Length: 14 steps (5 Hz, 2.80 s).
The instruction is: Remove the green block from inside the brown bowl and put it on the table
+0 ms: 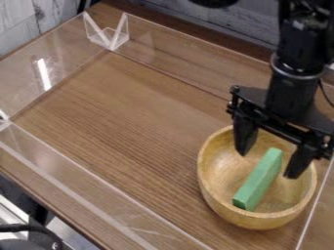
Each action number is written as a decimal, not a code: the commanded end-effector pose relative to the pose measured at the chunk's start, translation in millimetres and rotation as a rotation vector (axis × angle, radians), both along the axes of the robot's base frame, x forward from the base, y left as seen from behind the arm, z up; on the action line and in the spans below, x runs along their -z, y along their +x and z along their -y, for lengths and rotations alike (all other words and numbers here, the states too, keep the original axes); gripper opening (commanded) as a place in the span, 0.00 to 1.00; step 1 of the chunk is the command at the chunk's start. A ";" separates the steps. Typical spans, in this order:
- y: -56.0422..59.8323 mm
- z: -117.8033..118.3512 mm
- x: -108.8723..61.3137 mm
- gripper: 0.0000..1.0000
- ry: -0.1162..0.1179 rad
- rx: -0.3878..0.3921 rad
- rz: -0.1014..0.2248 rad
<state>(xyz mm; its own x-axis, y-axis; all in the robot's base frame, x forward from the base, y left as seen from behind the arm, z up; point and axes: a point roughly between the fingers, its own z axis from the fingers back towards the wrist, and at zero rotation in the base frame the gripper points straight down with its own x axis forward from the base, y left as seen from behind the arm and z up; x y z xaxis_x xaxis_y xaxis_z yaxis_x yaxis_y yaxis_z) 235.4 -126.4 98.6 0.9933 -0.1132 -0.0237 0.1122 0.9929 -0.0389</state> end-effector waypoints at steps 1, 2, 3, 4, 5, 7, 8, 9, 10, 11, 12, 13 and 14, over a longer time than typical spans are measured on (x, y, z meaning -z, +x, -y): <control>2.7 7.7 -7.7 1.00 -0.028 0.005 0.056; 2.4 12.3 -2.4 1.00 -0.032 0.006 0.065; 2.7 16.2 3.7 1.00 -0.032 0.007 0.077; 3.5 18.8 10.4 1.00 -0.029 0.004 0.093; 3.7 20.7 16.4 1.00 -0.029 0.000 0.102; 4.1 23.3 26.1 1.00 -0.036 -0.011 0.128; 4.1 24.3 30.6 1.00 -0.039 -0.015 0.138; 4.9 25.1 35.1 1.00 -0.038 -0.014 0.146; 4.5 24.1 36.7 0.00 -0.038 -0.010 0.146; 4.4 23.3 37.6 0.00 -0.036 -0.005 0.145; 3.9 22.0 31.5 0.00 -0.031 0.005 0.144; 3.2 20.1 23.0 0.00 -0.026 0.015 0.145; 2.5 19.0 15.9 0.00 -0.025 0.023 0.147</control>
<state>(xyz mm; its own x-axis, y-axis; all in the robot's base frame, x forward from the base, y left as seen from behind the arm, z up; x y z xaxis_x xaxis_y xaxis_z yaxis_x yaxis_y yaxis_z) 230.1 -143.4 64.9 0.9875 -0.1434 0.0661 0.1451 0.9892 -0.0212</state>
